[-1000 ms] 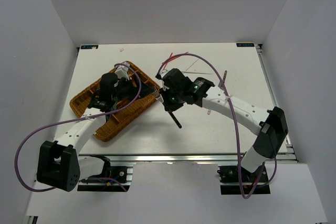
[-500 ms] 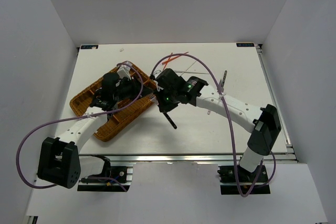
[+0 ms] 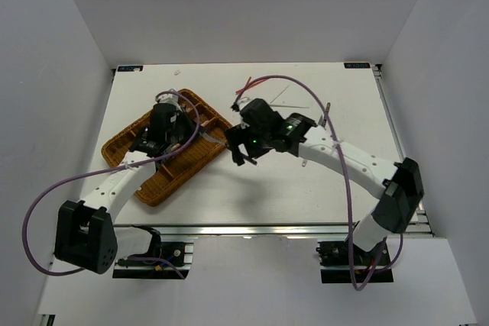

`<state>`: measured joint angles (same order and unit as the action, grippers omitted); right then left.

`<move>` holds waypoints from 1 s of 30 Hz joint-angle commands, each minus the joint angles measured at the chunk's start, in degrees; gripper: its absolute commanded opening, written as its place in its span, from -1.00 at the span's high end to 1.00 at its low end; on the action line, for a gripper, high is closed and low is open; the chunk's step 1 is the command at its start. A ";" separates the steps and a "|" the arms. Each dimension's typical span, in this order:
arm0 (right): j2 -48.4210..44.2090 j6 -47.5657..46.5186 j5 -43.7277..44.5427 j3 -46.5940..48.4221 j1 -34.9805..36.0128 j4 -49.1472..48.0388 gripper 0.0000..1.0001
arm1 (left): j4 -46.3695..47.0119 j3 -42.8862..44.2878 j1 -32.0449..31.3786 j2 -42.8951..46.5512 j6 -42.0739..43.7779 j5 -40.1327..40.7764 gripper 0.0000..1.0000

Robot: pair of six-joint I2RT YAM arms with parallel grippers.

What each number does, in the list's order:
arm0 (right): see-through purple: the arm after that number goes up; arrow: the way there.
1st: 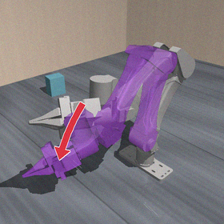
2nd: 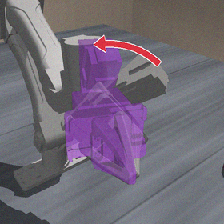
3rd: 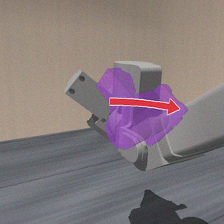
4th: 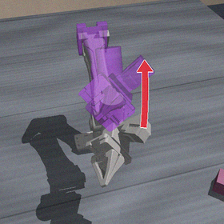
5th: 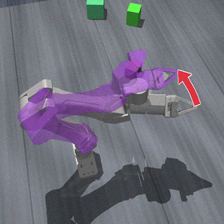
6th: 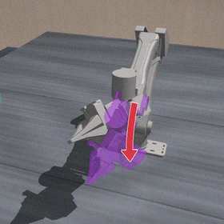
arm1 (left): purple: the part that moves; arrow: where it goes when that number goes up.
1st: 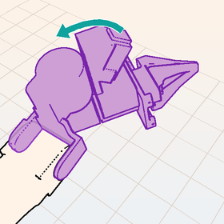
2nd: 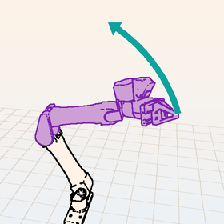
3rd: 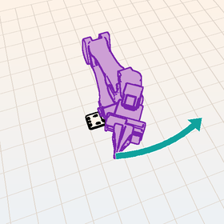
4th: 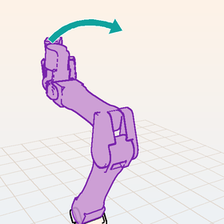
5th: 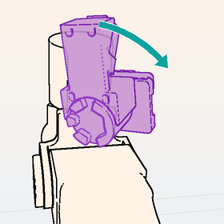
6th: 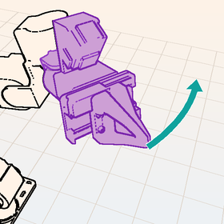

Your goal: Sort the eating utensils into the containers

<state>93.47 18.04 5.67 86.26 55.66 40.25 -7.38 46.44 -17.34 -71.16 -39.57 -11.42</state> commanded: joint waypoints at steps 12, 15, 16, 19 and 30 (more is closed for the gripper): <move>-22.10 2.09 3.29 -17.52 -13.56 -6.06 -0.79 | -13.72 -1.42 4.16 10.86 -45.21 59.13 1.00; -22.89 1.47 3.03 -18.67 -14.00 -6.06 -0.79 | -10.83 -2.66 4.07 9.99 -50.25 62.22 1.00; -23.16 1.21 2.86 -19.28 -14.00 -6.06 -0.79 | -11.08 -1.36 4.16 8.85 -50.43 62.48 1.00; -24.12 0.24 2.85 -20.07 -14.44 -6.06 -0.79 | -15.99 2.59 4.16 2.88 -51.57 62.57 1.00; -25.27 -1.43 1.27 -21.66 -16.63 -6.41 -0.79 | -7.56 -6.89 4.07 -0.65 -53.42 57.92 0.56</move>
<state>69.71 17.82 7.81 65.54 39.22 35.62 -18.76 39.40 -13.23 -72.07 -91.33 46.11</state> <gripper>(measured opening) 0.894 0.163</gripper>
